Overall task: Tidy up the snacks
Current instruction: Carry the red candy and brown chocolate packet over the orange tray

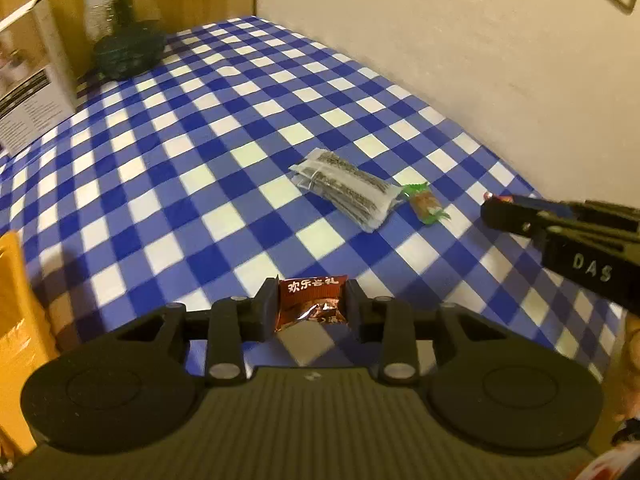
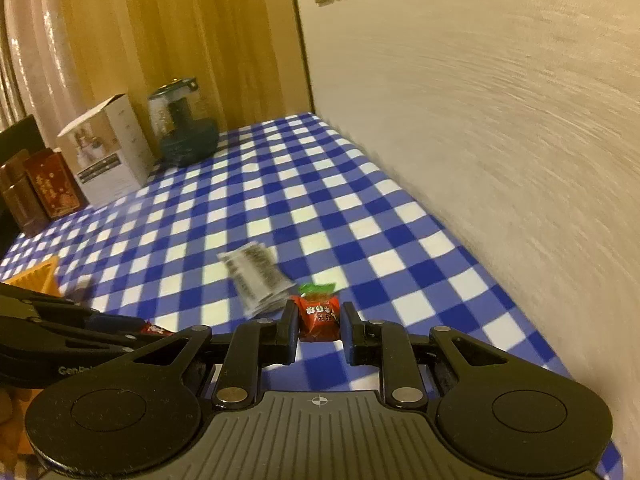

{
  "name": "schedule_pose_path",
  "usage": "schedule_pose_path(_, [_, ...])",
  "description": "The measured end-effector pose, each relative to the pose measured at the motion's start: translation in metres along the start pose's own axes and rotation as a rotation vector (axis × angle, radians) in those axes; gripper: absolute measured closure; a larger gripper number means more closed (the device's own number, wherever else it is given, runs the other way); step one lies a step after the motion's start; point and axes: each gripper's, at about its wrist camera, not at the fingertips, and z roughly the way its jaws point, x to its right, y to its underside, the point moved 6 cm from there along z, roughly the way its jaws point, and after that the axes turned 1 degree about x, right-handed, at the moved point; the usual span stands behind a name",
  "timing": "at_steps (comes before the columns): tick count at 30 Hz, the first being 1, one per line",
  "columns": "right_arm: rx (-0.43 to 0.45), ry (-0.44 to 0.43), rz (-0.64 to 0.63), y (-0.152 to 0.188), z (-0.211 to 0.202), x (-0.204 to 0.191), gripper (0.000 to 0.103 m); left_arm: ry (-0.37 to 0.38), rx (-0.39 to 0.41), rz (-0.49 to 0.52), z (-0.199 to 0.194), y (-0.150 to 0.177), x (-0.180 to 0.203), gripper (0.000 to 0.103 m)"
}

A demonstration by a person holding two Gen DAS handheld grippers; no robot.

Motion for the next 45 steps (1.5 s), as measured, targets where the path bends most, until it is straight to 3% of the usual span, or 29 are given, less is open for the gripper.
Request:
schedule_pose_path(17, [-0.041, -0.046, 0.024, 0.053, -0.088, -0.052, 0.081, -0.032, 0.081, -0.073, -0.118, 0.056, 0.012, 0.071])
schedule_pose_path(27, [-0.027, -0.085, -0.028, 0.066, -0.138, -0.086, 0.081, -0.06, 0.118, -0.139, -0.179, 0.095, 0.005, 0.071])
schedule_pose_path(45, [-0.01, -0.209, -0.166, 0.067, -0.169, -0.169, 0.081, -0.14, 0.154, -0.229, -0.251, 0.147, -0.035, 0.071])
